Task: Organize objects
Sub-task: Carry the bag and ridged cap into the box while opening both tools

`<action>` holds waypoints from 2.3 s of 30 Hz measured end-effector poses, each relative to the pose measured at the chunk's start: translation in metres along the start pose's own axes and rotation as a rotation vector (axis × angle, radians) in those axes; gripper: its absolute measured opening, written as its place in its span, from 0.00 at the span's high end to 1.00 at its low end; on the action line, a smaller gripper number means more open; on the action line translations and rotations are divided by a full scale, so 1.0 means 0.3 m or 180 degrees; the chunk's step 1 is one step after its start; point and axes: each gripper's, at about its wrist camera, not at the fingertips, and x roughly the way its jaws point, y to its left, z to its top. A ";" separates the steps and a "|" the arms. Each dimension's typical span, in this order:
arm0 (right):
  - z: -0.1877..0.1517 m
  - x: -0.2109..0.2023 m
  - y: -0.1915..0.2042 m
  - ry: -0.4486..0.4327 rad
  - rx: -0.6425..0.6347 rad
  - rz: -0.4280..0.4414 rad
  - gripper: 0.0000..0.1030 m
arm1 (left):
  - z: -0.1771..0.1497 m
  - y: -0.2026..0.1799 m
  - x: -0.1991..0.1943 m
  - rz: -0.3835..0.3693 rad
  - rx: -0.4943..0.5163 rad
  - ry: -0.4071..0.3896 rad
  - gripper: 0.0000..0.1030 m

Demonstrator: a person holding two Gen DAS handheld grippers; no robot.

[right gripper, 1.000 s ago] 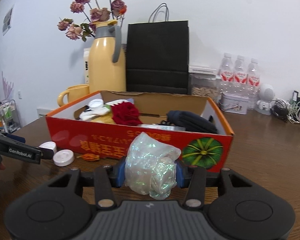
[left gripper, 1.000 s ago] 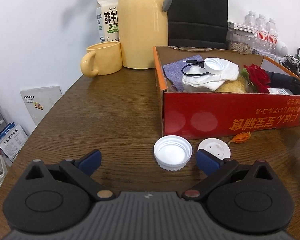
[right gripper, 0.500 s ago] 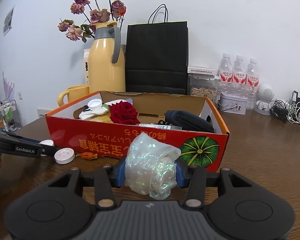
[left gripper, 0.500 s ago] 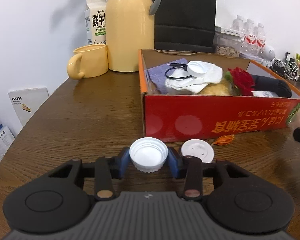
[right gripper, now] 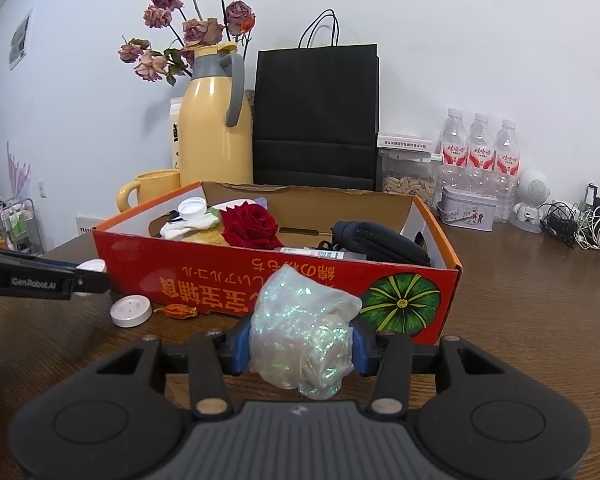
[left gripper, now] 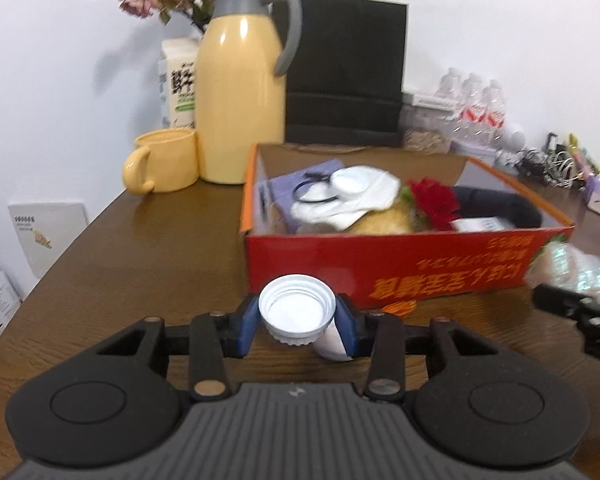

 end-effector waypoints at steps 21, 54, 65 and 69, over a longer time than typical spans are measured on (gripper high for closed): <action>0.169 0.008 0.039 -0.0348 -0.0178 0.0103 0.56 | 0.194 -0.145 -0.028 -0.0265 0.0118 -0.0470 0.60; 0.314 0.434 -0.051 0.0004 0.0031 0.0033 0.50 | 0.349 -0.086 0.326 -0.0118 -0.0229 -0.0303 0.31; 0.315 0.416 -0.073 -0.0030 0.0147 -0.0068 0.00 | 0.356 -0.084 0.296 -0.0006 -0.0260 -0.0464 0.00; 0.315 0.408 -0.066 -0.0036 0.0122 -0.0052 0.00 | 0.352 -0.089 0.291 -0.0005 -0.0240 -0.0466 0.00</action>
